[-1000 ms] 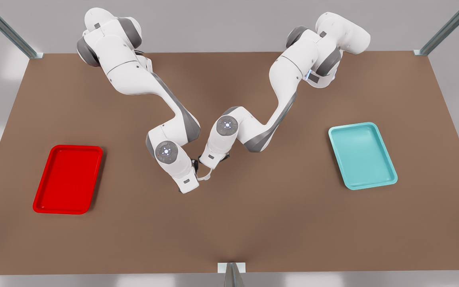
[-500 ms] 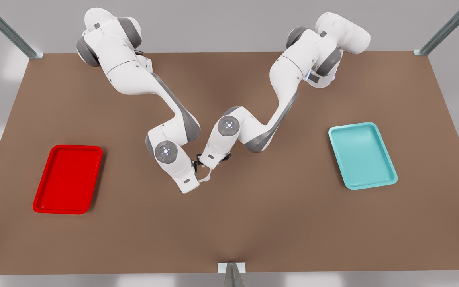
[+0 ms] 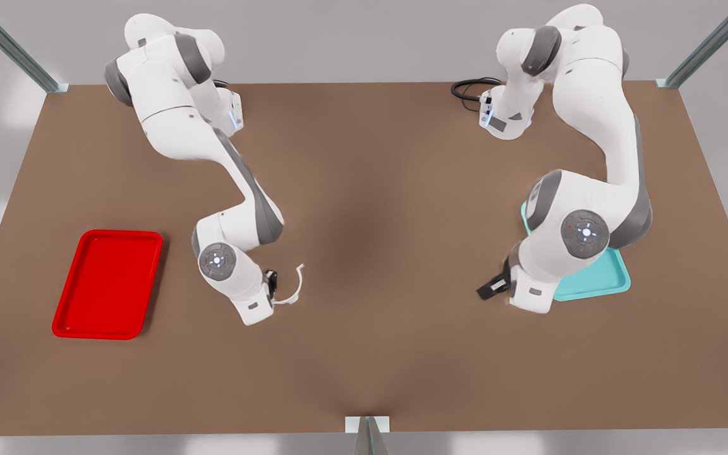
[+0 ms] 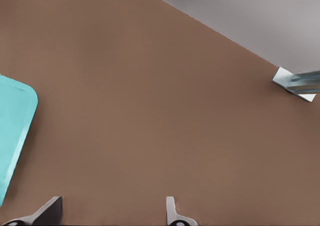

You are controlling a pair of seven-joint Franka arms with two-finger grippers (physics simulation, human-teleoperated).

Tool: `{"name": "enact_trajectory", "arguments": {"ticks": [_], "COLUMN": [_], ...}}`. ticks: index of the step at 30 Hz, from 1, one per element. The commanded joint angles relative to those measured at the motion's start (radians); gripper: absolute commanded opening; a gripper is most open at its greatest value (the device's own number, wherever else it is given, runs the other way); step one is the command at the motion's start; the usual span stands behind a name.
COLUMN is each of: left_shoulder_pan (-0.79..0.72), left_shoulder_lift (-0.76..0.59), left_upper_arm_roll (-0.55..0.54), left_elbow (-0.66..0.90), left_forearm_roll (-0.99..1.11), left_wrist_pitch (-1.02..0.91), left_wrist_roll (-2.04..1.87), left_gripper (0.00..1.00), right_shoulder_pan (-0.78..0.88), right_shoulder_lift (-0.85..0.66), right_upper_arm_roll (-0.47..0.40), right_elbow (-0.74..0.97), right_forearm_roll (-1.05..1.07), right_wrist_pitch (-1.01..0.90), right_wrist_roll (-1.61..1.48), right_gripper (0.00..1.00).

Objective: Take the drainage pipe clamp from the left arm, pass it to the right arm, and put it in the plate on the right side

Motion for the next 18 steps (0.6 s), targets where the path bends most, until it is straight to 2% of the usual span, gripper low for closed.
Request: {"name": "enact_trajectory", "arguments": {"ticks": [1,2,3,4,7,8,14,18], "left_shoulder_pan": [0.046,0.063,0.055,0.059,0.057,0.049,0.065,0.065], "left_shoulder_lift": [-0.035,-0.223,-0.347,-0.344,-0.335,-0.327,-0.336,-0.336], "left_upper_arm_roll": [-0.001,0.005,0.005,0.001,-0.004,-0.005,-0.018,-0.019], "left_elbow": [0.0,-0.28,-0.489,-0.451,-0.438,-0.438,-0.428,-0.428], "left_forearm_roll": [0.046,0.044,0.041,0.031,0.009,0.0,-0.031,-0.032], "left_wrist_pitch": [-0.366,-0.18,-0.009,-0.115,-0.164,-0.25,-0.224,-0.224], "left_wrist_roll": [0.689,0.77,0.726,0.704,0.678,0.677,0.677,0.675], "left_gripper": [1.0,1.0,1.0,1.0,1.0,1.0,1.0,1.0], "right_shoulder_pan": [-0.033,-0.096,-0.16,-0.246,-0.393,-0.416,-0.619,-0.677], "right_shoulder_lift": [-0.015,-0.053,-0.061,-0.061,-0.054,-0.051,0.032,0.094], "right_upper_arm_roll": [-0.006,-0.006,-0.006,-0.006,-0.004,-0.006,-0.015,-0.016], "right_elbow": [-0.012,-0.056,-0.073,-0.076,-0.075,-0.075,-0.076,-0.076], "right_forearm_roll": [-0.025,-0.027,-0.036,-0.042,-0.09,-0.091,-0.151,-0.176], "right_wrist_pitch": [-0.075,-0.087,-0.093,-0.102,-0.116,-0.116,0.006,0.121], "right_wrist_roll": [-0.157,-0.159,-0.171,-0.225,-0.277,-0.278,-0.392,-0.452], "right_gripper": [0.21,0.21,0.21,0.21,0.21,0.21,0.21,0.21]}}
